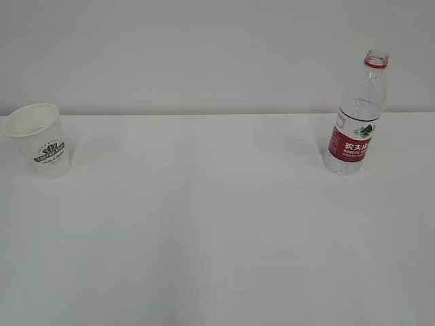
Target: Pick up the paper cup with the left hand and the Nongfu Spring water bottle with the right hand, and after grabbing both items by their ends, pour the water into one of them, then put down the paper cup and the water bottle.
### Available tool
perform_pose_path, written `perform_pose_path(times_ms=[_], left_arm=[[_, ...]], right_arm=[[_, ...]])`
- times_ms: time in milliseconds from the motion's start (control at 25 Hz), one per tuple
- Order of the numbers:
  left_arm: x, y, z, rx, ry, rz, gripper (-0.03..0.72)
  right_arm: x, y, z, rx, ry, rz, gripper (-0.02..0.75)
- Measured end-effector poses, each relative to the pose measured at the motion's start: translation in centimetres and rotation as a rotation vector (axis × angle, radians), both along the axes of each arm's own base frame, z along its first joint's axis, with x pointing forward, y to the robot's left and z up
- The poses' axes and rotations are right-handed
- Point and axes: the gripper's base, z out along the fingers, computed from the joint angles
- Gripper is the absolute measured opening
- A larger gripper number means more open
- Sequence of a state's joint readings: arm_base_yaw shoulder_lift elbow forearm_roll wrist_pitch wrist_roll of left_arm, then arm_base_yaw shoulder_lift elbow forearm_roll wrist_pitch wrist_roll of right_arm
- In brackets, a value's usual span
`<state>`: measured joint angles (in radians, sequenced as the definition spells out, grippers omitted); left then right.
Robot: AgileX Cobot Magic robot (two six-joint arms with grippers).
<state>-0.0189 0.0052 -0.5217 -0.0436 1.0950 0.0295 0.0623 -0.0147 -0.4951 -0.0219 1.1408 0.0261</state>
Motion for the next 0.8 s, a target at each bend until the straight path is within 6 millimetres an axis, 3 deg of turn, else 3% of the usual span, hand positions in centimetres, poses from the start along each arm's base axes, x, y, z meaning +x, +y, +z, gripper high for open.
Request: perform_pose_path(times_ms=[800], left_arm=[[0.00,-0.02,0.00,-0.002,0.000,-0.001,0.456]], right_arm=[[0.00,0.02,0.00,0.002,0.001,0.001,0.587]])
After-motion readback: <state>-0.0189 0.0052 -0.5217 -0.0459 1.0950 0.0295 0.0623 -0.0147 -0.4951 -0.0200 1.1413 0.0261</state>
